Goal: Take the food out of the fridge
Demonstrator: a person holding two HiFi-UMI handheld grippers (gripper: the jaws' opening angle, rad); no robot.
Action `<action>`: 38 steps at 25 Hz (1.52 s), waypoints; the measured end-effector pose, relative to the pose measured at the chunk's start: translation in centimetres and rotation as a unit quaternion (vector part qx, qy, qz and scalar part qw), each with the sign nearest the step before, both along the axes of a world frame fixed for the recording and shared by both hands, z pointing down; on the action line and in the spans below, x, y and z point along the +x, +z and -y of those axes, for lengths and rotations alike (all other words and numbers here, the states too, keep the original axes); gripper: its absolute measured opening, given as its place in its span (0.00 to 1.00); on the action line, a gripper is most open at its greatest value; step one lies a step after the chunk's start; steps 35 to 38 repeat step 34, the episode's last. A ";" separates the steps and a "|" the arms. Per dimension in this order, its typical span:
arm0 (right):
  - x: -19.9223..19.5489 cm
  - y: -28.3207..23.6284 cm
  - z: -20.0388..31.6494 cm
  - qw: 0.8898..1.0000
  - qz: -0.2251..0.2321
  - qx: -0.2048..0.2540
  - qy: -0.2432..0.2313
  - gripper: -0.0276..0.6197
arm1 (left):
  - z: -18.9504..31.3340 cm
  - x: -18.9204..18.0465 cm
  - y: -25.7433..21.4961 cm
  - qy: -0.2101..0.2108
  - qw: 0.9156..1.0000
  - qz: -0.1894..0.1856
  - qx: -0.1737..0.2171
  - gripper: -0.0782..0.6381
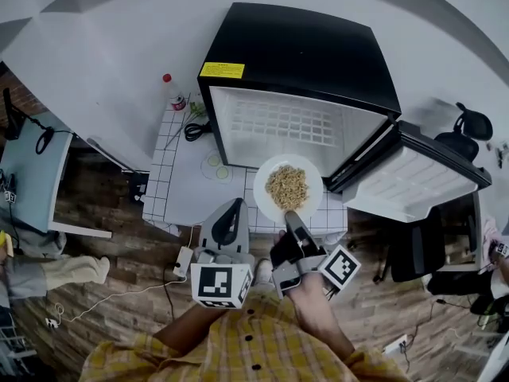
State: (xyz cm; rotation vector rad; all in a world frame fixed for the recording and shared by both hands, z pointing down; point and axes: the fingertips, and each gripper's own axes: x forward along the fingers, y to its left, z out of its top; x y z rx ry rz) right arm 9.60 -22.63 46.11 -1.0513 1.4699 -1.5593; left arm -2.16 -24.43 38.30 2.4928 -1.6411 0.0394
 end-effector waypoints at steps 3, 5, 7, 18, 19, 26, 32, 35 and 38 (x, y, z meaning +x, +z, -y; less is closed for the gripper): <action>0.0 -0.1 -0.2 1.000 0.001 0.003 -0.003 0.07 | -0.5 0.2 0.1 -0.003 1.000 0.003 0.001 0.12; -0.1 -0.3 -0.3 1.000 0.000 0.005 -0.004 0.07 | -0.6 0.2 -0.1 -0.003 1.000 0.001 0.003 0.12; -0.1 -0.4 -0.4 1.000 -0.001 0.008 -0.005 0.07 | -0.8 0.2 -0.2 -0.003 1.000 0.001 0.004 0.12; 0.1 -0.3 -1.0 1.000 0.014 0.000 -0.003 0.07 | -1.4 0.5 -0.1 -0.004 1.000 0.004 0.004 0.12; 0.1 -0.3 -1.0 1.000 0.013 0.000 -0.004 0.07 | -1.4 0.5 0.0 -0.005 1.000 0.005 0.003 0.12; 0.0 -0.8 -1.0 1.000 0.017 0.003 -0.008 0.07 | -1.5 0.6 0.1 -0.003 1.000 0.000 -0.001 0.12; 0.2 -0.7 -0.8 1.000 0.019 0.002 -0.008 0.07 | -1.1 0.7 0.0 -0.004 1.000 -0.001 0.002 0.12; 0.2 -0.7 -0.7 1.000 0.020 0.001 -0.008 0.07 | -1.0 0.7 0.0 -0.005 1.000 -0.001 0.002 0.12; 0.2 -0.7 -0.7 1.000 0.020 0.001 -0.008 0.07 | -1.0 0.7 0.0 -0.005 1.000 -0.001 0.002 0.12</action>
